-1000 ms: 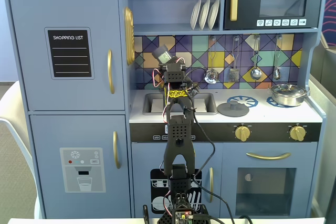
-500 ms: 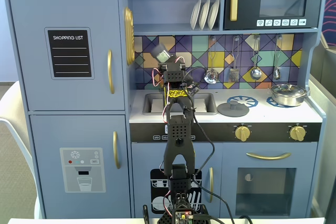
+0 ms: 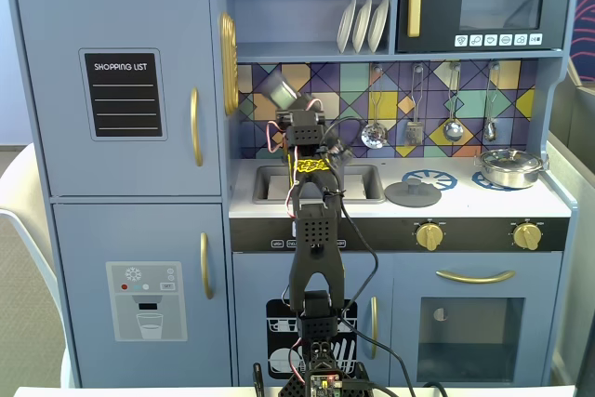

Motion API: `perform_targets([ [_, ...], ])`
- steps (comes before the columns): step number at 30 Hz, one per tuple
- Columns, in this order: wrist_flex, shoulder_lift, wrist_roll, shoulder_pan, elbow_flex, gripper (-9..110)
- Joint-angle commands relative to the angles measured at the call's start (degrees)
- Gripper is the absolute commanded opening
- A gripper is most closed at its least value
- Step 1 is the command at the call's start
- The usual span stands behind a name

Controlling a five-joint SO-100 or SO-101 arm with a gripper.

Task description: Put salt in the gray recipient

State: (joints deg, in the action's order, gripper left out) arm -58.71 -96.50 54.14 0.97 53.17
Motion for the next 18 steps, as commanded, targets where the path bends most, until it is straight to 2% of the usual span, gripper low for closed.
perform_targets([
  [1, -0.79, -0.62, 0.35, 0.62, -1.85, 0],
  [6, 19.69, -0.88, -8.09, 2.64, -2.29, 0],
  [9, 21.97, -2.37, -23.47, 0.7, -1.85, 0],
  [11, 21.88, -4.57, -39.11, -3.87, 1.85, 0],
  [14, 24.79, -6.06, -70.31, -13.97, 7.38, 0],
  [18, 35.33, -5.45, -108.46, -29.44, 11.16, 0],
])
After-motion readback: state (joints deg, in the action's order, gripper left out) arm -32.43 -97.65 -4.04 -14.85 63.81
